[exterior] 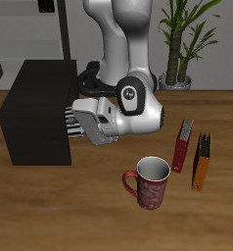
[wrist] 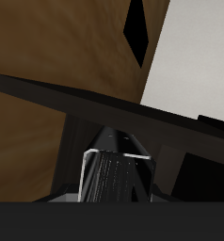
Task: Place the striped book in the top region of the shelf
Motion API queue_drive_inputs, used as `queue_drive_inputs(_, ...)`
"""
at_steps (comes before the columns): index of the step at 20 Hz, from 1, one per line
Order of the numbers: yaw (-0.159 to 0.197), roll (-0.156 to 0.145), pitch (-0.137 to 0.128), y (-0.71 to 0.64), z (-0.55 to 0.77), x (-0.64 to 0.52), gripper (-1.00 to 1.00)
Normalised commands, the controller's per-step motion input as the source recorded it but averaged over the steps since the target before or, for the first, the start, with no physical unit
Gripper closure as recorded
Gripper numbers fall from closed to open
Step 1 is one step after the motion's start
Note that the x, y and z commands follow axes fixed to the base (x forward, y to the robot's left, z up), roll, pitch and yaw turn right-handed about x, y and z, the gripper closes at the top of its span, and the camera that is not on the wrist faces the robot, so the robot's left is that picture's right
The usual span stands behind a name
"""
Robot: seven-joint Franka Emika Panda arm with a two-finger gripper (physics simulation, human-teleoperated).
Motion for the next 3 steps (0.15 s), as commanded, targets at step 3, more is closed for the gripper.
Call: queue_drive_inputs(3,0.013,-0.045,0.024,-0.25,-0.14,0.00,1.00)
